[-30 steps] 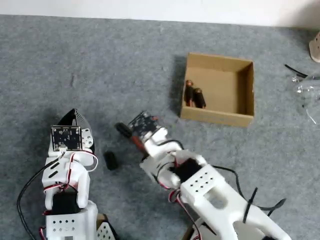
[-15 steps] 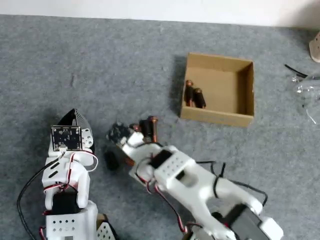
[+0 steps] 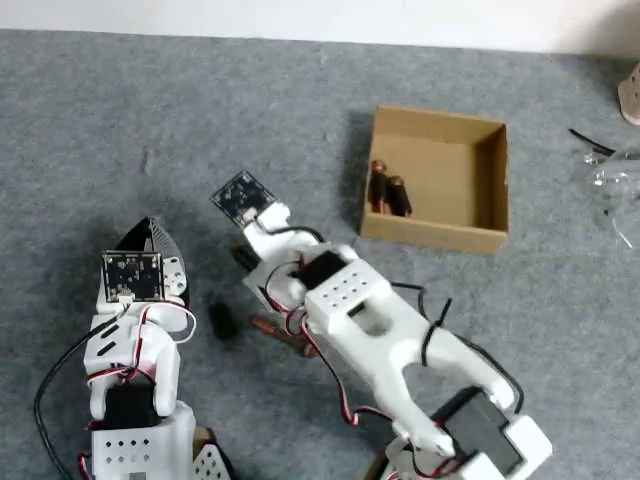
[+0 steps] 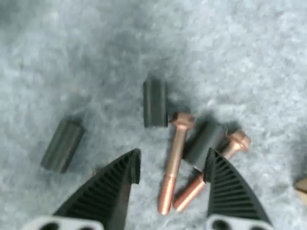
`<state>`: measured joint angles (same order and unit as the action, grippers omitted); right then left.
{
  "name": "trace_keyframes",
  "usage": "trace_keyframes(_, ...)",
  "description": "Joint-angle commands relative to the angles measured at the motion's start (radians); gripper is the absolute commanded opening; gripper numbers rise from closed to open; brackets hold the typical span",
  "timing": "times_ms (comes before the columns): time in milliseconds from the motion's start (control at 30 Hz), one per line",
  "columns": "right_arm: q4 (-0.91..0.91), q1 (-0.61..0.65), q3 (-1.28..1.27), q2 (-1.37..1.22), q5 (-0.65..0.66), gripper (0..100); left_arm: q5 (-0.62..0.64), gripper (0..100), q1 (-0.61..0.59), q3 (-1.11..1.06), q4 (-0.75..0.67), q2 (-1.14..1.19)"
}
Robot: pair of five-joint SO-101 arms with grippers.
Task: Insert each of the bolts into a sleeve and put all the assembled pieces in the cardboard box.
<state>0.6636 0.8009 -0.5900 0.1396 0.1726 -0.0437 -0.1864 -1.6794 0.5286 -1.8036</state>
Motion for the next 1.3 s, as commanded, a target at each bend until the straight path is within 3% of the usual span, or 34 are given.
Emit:
trace_keyframes(0,-0.010,-0.027,0.097,-0.071,-0.015,19.2,0.008,1,-0.012,0.004,-0.021,-0.013)
trace_keyframes(300,0.050,-0.133,0.222,-0.239,-0.017,19.2,0.008,1,-0.012,0.004,-0.021,-0.013)
trace_keyframes(867,0.048,-0.081,0.217,-0.246,-0.018,19.2,0.008,1,-0.008,0.004,-0.021,-0.013)
trace_keyframes(1267,0.054,-0.068,0.225,-0.390,-0.018,19.0,0.008,1,-0.008,0.004,-0.021,-0.013)
